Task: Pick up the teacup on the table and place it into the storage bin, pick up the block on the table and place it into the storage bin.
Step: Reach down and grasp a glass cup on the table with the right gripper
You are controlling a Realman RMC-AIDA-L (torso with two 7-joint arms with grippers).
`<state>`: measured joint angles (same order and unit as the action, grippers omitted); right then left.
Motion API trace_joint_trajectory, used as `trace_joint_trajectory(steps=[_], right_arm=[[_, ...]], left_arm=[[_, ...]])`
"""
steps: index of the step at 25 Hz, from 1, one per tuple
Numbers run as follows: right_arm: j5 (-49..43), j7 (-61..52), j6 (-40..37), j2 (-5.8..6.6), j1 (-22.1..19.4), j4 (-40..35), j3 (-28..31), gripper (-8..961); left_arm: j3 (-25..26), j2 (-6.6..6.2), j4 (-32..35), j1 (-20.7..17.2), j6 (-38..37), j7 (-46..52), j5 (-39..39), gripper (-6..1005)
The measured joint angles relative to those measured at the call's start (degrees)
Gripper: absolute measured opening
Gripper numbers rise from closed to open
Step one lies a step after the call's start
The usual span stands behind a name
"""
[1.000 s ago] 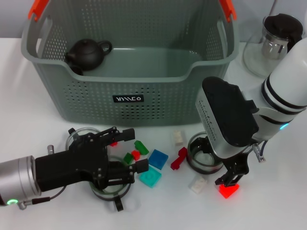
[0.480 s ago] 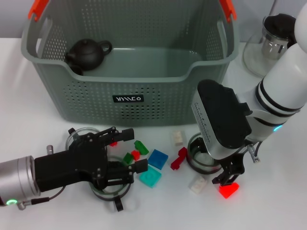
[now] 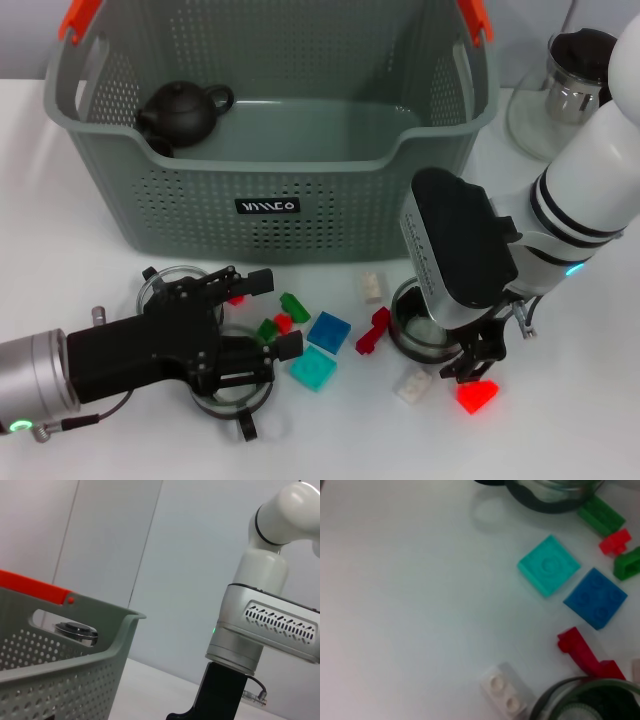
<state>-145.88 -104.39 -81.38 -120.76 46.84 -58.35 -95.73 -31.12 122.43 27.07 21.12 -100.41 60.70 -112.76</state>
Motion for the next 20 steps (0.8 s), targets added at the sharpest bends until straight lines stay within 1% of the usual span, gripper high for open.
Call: trace_joint_trajectory(steps=[4, 9, 16, 19, 20], right_arm=[[-0.64, -1.24, 0.96, 0.06, 0.27, 0.41, -0.24, 799], [-0.80, -2.29, 1.33, 0.15, 0.55, 0.85, -0.77, 592], [-0.77, -3.60, 0.76, 0.13, 0.59, 0.93, -0.92, 445], [-0.47, -3.75, -0.64, 0.19, 0.64, 0.54, -0.80, 382], [-0.47, -3.75, -0.64, 0.19, 0.64, 0.54, -0.80, 334]], left_arm=[[0.17, 0.00, -0.04, -0.03, 0.03, -0.02, 0.00, 875], [0.18, 0.00, -0.09, -0.12, 0.05, -0.05, 0.00, 875], [0.18, 0.00, -0.09, -0.12, 0.12, -0.06, -0.05, 875], [0.18, 0.00, -0.09, -0.32, 0.13, -0.06, -0.05, 875], [0.18, 0.00, -0.09, -0.32, 0.13, -0.06, -0.05, 875]])
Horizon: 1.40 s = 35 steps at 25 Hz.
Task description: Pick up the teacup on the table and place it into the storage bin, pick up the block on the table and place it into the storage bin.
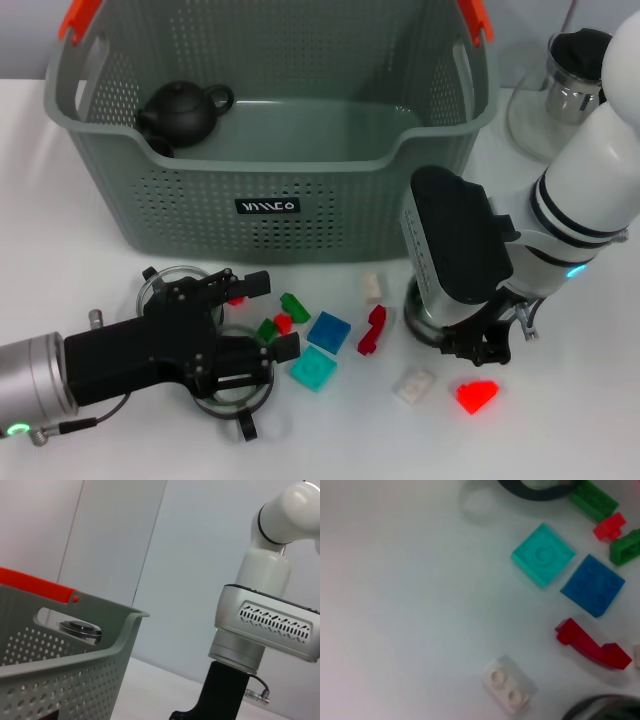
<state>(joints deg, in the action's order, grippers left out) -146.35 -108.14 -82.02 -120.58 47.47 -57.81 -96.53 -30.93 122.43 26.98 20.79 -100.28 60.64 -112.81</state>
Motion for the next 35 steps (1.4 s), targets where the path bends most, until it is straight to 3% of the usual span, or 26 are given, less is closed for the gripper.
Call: trace_joint_trajectory(steps=[4, 10, 15, 20, 24, 35], right_arm=[[0.33, -0.37, -1.69, 0.00, -0.21, -1.46, 0.45, 143], [0.48, -1.50, -6.17, 0.23, -0.75, -5.69, 2.30, 46], [2.21, -1.49, -15.35, 0.27, -0.80, -11.92, 7.75, 46], [4.27, -2.45, -19.73, 0.21, -0.79, -16.76, 11.25, 46], [7.77, -2.93, -20.51, 0.26, -0.09, -20.43, 14.05, 45], [17.26, -1.33, -19.26, 0.26, 4.57, -21.49, 20.58, 45]], left_arm=[[0.00, -0.11, 0.04, -0.23, 0.00, 0.00, -0.06, 875], [0.10, -0.18, 0.13, -0.31, -0.08, 0.00, -0.33, 875], [0.16, -0.40, 0.32, -0.60, -0.46, 0.00, -0.55, 875], [0.49, -0.53, 0.72, -1.42, -0.61, 0.00, -0.62, 875], [0.60, -0.53, 1.01, -1.78, -0.60, -0.06, -0.64, 876], [0.61, -0.61, 1.34, -1.44, -0.65, -0.09, -0.64, 876]])
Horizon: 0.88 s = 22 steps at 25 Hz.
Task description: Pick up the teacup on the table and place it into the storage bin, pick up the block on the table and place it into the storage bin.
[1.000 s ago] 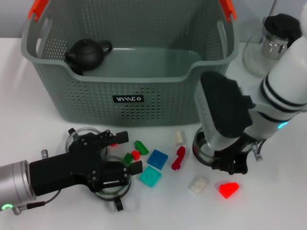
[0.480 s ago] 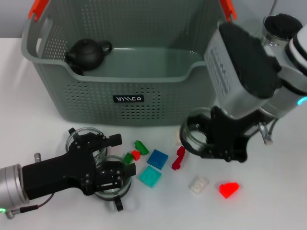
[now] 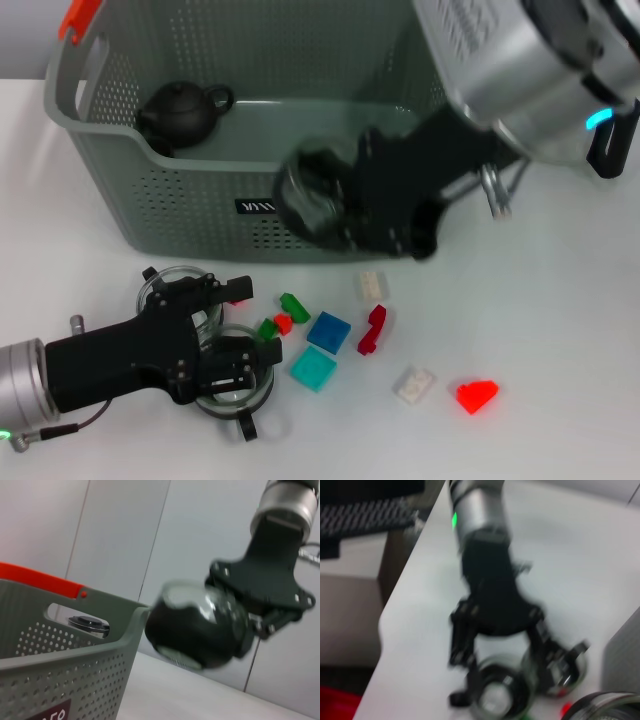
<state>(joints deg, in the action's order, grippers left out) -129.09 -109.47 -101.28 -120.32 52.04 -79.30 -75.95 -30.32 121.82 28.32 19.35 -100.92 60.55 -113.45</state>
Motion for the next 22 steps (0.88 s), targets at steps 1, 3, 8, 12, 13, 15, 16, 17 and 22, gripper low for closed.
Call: trace_joint_trajectory(steps=[1, 3, 8, 12, 13, 15, 16, 17, 22], right_arm=[[0.40, 0.19, 0.59, 0.01, 0.39, -0.27, 1.14, 45], [1.06, 0.41, 2.98, -0.01, 0.74, -0.71, 2.73, 46], [1.97, 0.98, 13.13, 0.05, 0.53, 0.67, 4.78, 46], [1.32, 1.25, 22.01, 0.15, 0.57, 6.41, 4.89, 45], [1.18, 1.28, 24.71, 0.19, 0.83, 8.89, 4.97, 46], [0.91, 1.20, 29.57, 0.26, 1.49, 13.50, 5.19, 46], [0.76, 1.08, 32.09, 0.32, 1.86, 15.75, 5.33, 46], [0.59, 0.93, 34.54, 0.44, 2.39, 18.11, 5.46, 45], [-0.86, 0.62, 41.18, 1.02, 6.27, 30.47, 6.47, 45]], left_arm=[[0.00, -0.01, 0.00, 0.00, -0.01, 0.00, 0.02, 876], [0.00, -0.01, 0.00, 0.01, -0.02, 0.00, 0.08, 875], [0.00, -0.01, -0.18, -0.05, 0.10, 0.00, 0.05, 875], [-0.10, -0.01, -0.32, 0.11, 0.00, 0.00, 0.02, 875], [-0.20, 0.00, -0.39, 0.21, -0.01, 0.00, -0.01, 876], [-0.29, -0.01, -0.45, 0.36, -0.03, 0.00, -0.02, 876], [-0.31, -0.01, -0.46, 0.39, -0.06, 0.00, 0.00, 876], [-0.33, -0.01, -0.46, 0.44, -0.14, 0.00, 0.06, 876], [-0.40, 0.00, -0.46, 0.83, -0.56, 0.11, -0.02, 875]])
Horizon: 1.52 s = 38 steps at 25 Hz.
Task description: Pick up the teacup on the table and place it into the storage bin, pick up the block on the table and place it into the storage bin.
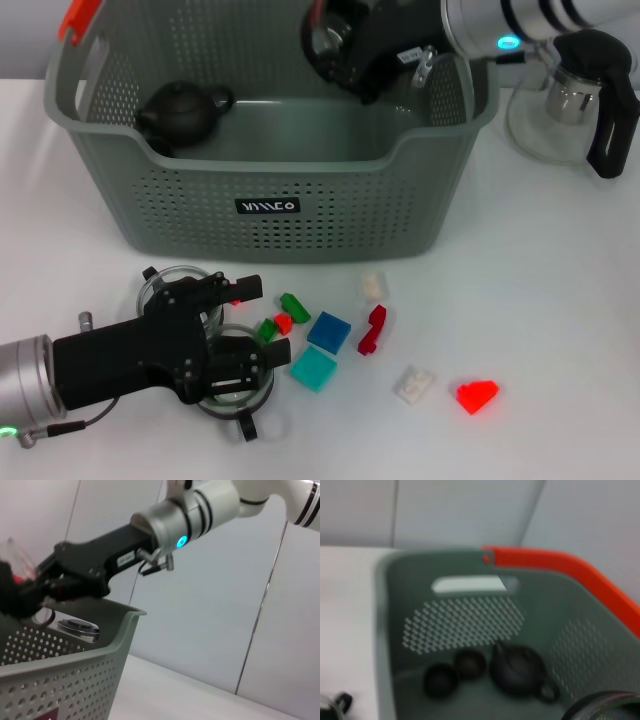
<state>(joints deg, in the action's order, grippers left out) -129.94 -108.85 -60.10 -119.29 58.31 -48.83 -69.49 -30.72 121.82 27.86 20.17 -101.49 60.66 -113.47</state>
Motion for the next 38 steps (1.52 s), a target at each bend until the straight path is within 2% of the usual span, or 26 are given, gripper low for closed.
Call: trace_joint_trajectory(steps=[5, 14, 38], right_arm=[[-1.59, 0.21, 5.09, -0.46, 1.16, 6.33, -0.13, 46], [-1.71, 0.60, 8.09, -0.61, 1.83, 10.45, -0.80, 45], [-3.30, -0.79, 6.78, -0.42, 2.05, 9.85, -0.68, 46]], left_arm=[[-0.04, 0.00, 0.00, 0.17, -0.03, 0.06, -0.01, 875], [-0.04, 0.00, 0.00, 0.11, -0.03, -0.09, 0.00, 876], [0.04, 0.00, 0.00, -0.23, -0.03, -0.11, 0.01, 875]])
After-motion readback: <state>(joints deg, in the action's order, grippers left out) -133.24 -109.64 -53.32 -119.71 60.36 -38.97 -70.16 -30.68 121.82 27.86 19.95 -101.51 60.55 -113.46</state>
